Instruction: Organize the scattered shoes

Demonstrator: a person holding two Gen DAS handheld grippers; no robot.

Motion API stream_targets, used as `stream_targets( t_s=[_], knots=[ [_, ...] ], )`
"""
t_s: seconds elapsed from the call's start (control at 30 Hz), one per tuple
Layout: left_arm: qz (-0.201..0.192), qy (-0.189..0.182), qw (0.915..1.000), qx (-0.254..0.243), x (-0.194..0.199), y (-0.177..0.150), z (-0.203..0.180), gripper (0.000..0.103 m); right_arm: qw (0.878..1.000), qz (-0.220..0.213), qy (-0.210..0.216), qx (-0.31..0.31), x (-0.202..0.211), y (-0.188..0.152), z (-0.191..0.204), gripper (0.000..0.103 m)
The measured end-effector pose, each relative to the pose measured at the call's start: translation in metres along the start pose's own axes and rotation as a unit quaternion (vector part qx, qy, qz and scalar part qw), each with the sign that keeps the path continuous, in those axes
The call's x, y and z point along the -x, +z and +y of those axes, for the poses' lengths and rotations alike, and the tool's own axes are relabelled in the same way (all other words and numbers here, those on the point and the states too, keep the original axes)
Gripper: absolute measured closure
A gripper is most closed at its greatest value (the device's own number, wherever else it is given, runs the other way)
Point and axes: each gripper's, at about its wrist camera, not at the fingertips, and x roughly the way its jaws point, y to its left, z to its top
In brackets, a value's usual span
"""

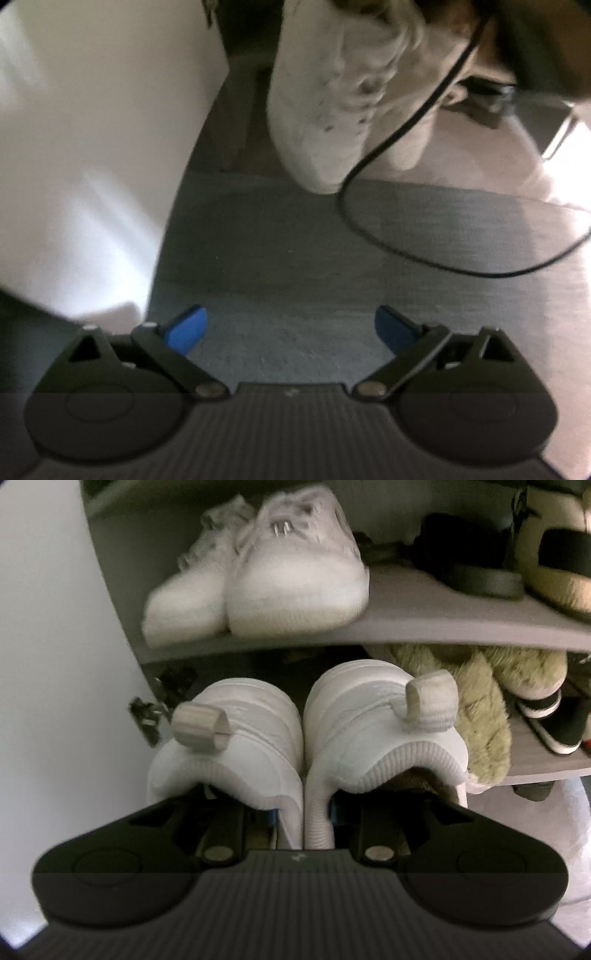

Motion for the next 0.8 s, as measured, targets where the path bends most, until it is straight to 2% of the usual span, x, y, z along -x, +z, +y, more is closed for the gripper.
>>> stream_targets(
  t_s=[0.17, 0.27, 0.4, 0.5, 0.67, 0.8],
  knots=[
    [-0.031, -0.008, 0.9995, 0.000, -0.070, 0.007, -0.012, 0.004, 1.000, -0.018, 0.014, 0.016, -0.018, -0.005, 0.003, 0.075],
    [-0.048, -0.015, 0.9987, -0.010, -0.093, 0.010, -0.022, 0.004, 0.999, -0.024, 0.026, 0.023, -0.027, -0.005, 0.006, 0.075],
    [-0.093, -0.022, 0.9952, -0.022, -0.132, 0.027, -0.025, 0.004, 0.999, -0.027, 0.042, 0.021, -0.044, 0.000, 0.010, 0.075],
    [-0.116, -0.022, 0.9930, 0.004, -0.143, 0.040, -0.017, 0.004, 0.997, -0.033, 0.056, 0.028, -0.052, 0.009, 0.017, 0.075],
    [-0.156, -0.012, 0.9867, 0.044, -0.141, 0.053, -0.004, 0.004, 0.997, -0.036, 0.050, 0.045, -0.064, 0.018, 0.029, 0.074],
    [-0.180, -0.014, 0.9831, 0.033, -0.145, 0.058, 0.000, 0.004, 0.997, -0.030, 0.048, 0.050, -0.071, 0.020, 0.035, 0.074]
  ],
)
